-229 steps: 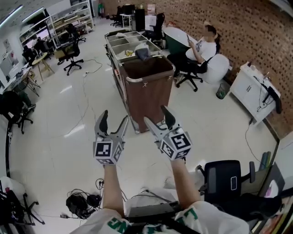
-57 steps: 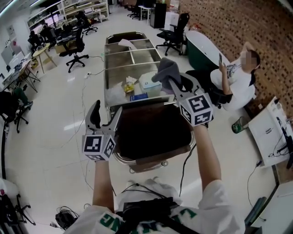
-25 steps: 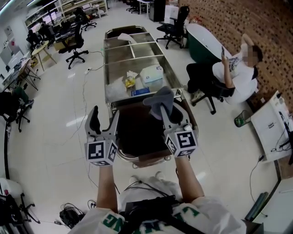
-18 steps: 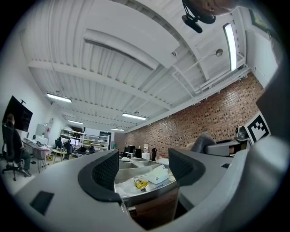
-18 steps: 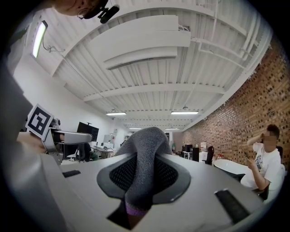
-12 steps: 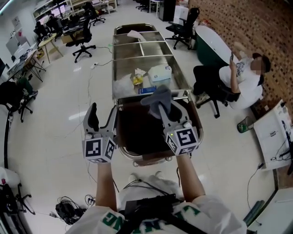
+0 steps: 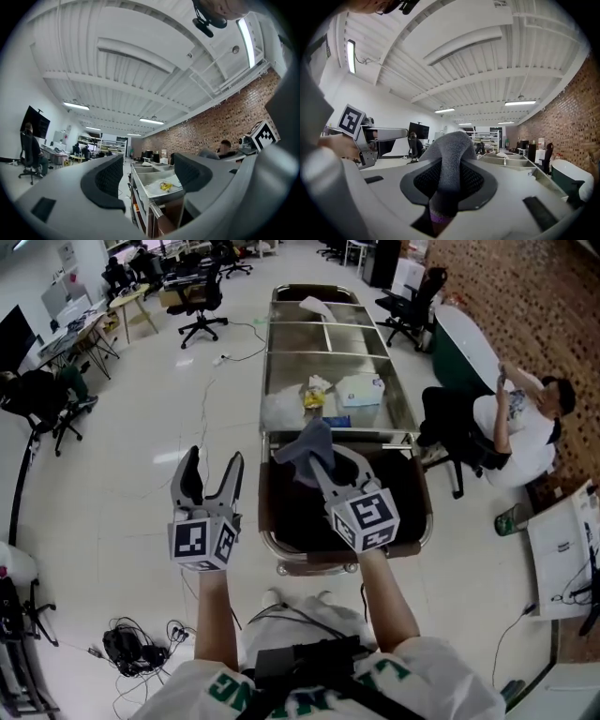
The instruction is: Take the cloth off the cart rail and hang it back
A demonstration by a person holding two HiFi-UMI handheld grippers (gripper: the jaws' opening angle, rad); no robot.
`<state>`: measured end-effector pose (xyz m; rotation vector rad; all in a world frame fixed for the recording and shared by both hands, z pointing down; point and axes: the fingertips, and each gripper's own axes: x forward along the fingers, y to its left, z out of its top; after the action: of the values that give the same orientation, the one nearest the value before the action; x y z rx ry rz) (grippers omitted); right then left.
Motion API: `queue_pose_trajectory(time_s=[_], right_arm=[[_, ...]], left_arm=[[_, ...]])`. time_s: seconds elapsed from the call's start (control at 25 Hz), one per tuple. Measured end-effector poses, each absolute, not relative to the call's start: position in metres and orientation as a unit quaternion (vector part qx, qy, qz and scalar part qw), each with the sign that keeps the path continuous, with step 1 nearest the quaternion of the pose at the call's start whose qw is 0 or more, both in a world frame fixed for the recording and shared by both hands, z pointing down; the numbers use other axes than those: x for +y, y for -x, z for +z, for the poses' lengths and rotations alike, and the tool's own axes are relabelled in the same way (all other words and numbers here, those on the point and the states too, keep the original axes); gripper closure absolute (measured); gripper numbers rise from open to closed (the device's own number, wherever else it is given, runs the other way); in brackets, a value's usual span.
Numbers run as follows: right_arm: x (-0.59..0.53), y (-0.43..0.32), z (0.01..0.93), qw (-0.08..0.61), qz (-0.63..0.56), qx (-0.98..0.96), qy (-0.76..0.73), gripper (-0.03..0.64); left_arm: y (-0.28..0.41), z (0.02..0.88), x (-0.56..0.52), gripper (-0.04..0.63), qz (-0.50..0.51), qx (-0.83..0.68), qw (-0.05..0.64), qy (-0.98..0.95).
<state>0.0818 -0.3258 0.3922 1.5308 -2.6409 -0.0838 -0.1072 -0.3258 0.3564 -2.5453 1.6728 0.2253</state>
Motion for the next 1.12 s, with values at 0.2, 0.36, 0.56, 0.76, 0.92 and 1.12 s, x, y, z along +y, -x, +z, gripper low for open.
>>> queue_pose_trajectory(time_s=[0.2, 0.36, 0.56, 0.76, 0.92, 1.12], right_arm=[[-0.336, -0.047, 0.419, 0.072, 0.020, -0.880, -0.469, 0.511], [-0.345, -0.028, 0.444, 0.099, 0.080, -0.876, -0.465, 0.511], [-0.357, -0.007, 0.477, 0.149, 0.119, -0.865, -0.464, 0.509], [-0.364, 0.019, 0.497, 0.182, 0.125, -0.863, -0.454, 0.508], [-0.375, 0.033, 0.521, 0.226, 0.127, -0.859, -0.441, 0.443], [-0.383, 0.036, 0.545, 0.258, 0.143, -0.857, -0.422, 0.311]], left_arm=[[0.131, 0.360, -0.318, 0.255, 0.071, 0.569, 0.042, 0.818], [0.150, 0.361, -0.310, 0.255, 0.070, 0.584, 0.040, 0.807], [0.167, 0.365, -0.303, 0.255, 0.067, 0.598, 0.036, 0.798], [0.179, 0.368, -0.298, 0.255, 0.067, 0.604, 0.032, 0.793], [0.184, 0.368, -0.296, 0.255, 0.070, 0.606, 0.031, 0.792], [0.186, 0.370, -0.296, 0.255, 0.074, 0.604, 0.030, 0.793]])
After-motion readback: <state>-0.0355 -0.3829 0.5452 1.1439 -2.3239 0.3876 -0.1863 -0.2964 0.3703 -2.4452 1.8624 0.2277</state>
